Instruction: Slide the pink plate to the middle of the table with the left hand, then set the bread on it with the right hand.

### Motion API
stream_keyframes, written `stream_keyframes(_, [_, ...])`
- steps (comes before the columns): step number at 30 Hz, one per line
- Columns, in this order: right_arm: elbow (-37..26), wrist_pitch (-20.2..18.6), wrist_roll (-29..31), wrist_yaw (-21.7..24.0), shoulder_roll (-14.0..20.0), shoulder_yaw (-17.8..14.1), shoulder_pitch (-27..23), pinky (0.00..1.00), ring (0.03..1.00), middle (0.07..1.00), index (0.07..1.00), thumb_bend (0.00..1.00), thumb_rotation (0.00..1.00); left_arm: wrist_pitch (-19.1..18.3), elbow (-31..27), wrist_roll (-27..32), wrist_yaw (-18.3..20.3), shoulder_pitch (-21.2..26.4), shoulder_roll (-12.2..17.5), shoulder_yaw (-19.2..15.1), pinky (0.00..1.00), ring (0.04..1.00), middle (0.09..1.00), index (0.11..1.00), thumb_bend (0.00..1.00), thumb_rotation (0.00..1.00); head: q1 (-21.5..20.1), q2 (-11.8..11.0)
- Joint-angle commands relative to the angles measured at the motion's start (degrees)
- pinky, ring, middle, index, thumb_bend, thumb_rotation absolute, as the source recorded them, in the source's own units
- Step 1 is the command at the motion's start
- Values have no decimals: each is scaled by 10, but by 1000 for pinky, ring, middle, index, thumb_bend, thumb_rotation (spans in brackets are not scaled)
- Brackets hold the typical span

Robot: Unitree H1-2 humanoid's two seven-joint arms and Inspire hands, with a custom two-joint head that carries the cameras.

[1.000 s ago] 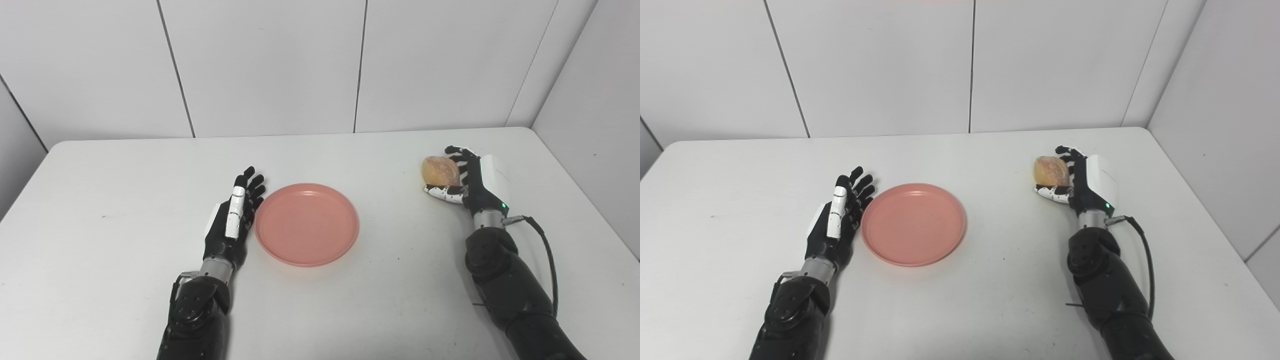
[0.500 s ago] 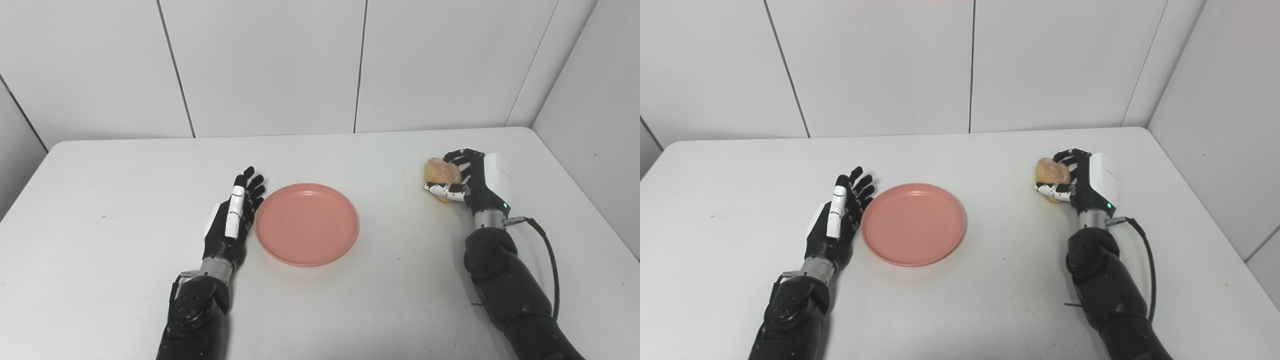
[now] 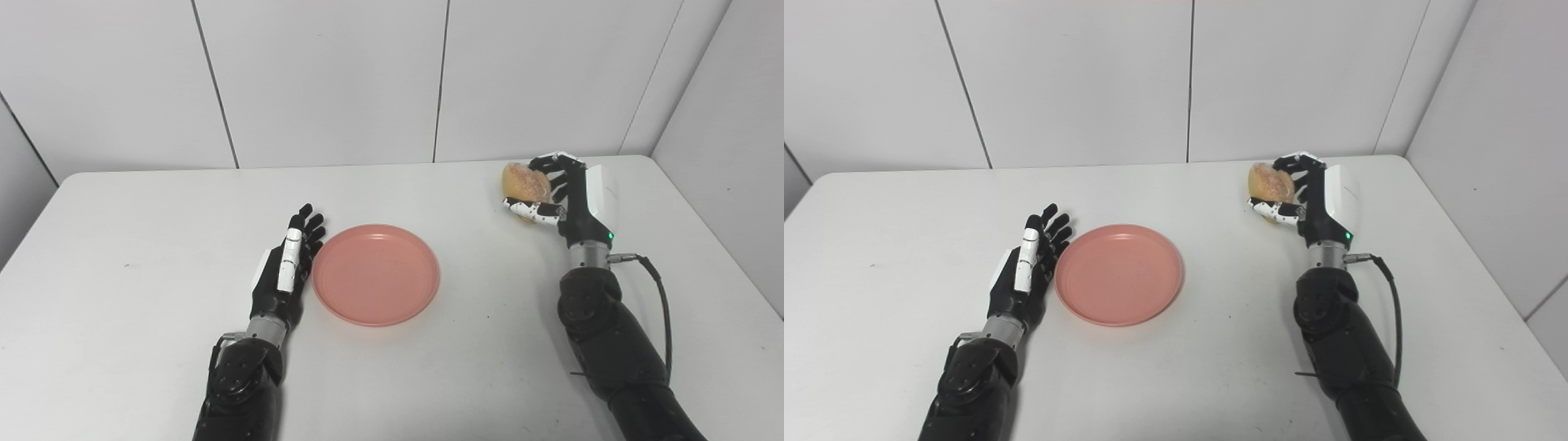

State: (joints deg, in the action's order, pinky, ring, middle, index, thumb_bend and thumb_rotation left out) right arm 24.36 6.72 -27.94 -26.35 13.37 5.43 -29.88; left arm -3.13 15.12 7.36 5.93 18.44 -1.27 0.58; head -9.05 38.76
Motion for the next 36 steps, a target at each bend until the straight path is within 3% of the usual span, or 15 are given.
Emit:
stream_keyframes(1, [-53, 3, -8, 17, -5, 7, -9, 309, 386, 483, 493, 518, 0, 5, 1, -7, -3, 12, -3, 2, 982, 957, 953, 956, 639, 1000, 0, -1])
stream_keyframes(9, [-169, -22, -4, 87, -50, 29, 24, 307, 391, 452, 541, 511, 0, 13, 2, -6, -5, 14, -5, 3, 974, 958, 954, 962, 637, 1000, 7, 0])
stream_keyframes(15, [-220, -37, -17, 132, -78, 56, 43, 298, 381, 484, 493, 518, 0, 13, 3, -8, -9, 15, -7, 4, 979, 959, 954, 958, 624, 1000, 11, 0])
stream_keyframes(20, [-224, -23, -17, 156, -94, 77, 52, 299, 388, 451, 540, 511, 0, 13, 3, -12, -13, 14, -8, 7, 983, 961, 955, 961, 623, 1000, 15, 1])
stream_keyframes(30, [-196, -9, -34, 199, -99, 127, 59, 354, 431, 456, 535, 514, 0, 10, -5, -19, -19, 11, -16, 10, 985, 957, 952, 958, 598, 1000, 24, 5])
stream_keyframes(36, [-161, -1, -60, 197, -99, 150, 53, 289, 359, 477, 496, 518, 0, 9, -9, -28, -28, 11, -18, 13, 970, 955, 949, 949, 604, 1000, 28, 8])
